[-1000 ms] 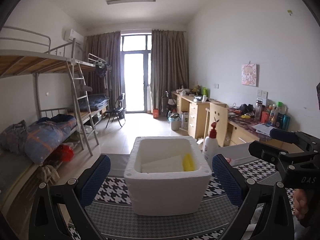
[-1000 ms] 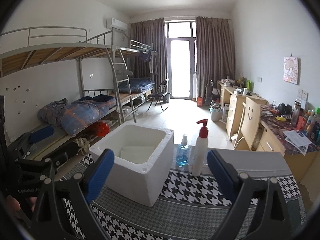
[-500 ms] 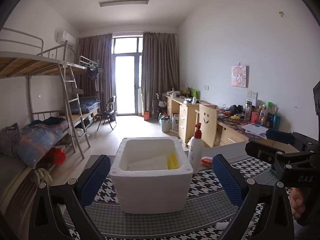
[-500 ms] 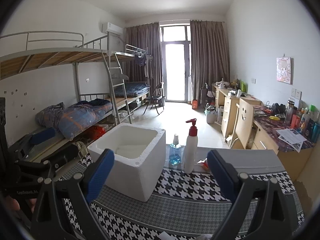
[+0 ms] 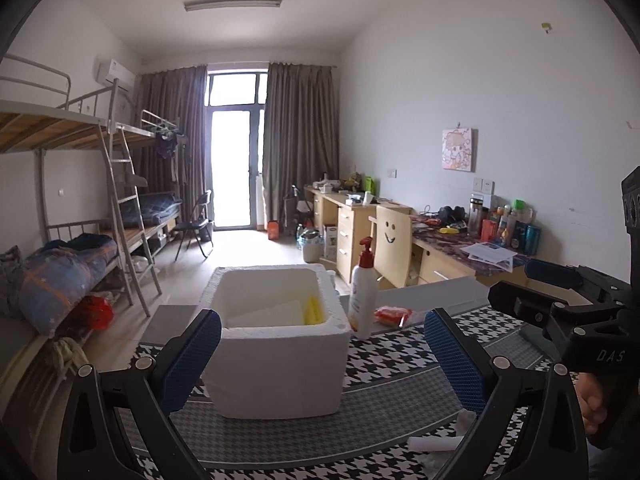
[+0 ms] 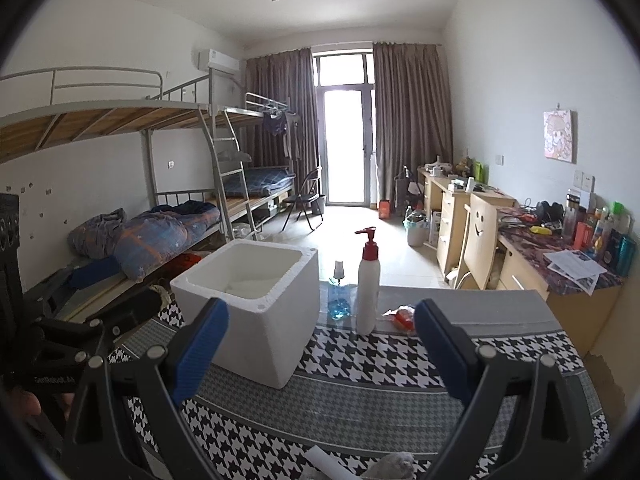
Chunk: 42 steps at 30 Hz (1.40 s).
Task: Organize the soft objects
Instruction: 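Lift both open tools out of the foam box, then move both tools toward the white paper roll and grey sock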
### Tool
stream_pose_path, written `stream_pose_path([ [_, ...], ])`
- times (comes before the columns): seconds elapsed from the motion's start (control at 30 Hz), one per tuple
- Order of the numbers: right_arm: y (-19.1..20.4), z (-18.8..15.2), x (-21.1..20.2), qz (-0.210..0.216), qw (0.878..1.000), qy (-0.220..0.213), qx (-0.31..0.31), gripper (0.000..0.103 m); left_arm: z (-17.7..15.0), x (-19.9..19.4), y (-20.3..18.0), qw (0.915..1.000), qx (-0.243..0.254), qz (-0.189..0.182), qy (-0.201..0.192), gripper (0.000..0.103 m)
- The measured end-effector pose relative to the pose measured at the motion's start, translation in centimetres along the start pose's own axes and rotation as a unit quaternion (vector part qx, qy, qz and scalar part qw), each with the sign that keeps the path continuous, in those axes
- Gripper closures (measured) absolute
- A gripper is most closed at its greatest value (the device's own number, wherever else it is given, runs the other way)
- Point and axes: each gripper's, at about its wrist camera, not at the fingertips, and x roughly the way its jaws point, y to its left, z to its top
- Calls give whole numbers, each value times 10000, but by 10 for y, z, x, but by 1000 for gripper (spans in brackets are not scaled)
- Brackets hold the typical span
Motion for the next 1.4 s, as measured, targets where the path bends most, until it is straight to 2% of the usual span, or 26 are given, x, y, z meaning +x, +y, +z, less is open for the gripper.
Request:
stream_pose_path([
  [0.93,-6,-38,-12,-84,9999,46,-100,7,-40,-2,-9,9992,-52,-390,99,1],
  [1.4,-13,-58,-11,-107,9997,186,77,7,-59,-1,-19,9981,34,-598,162,1],
])
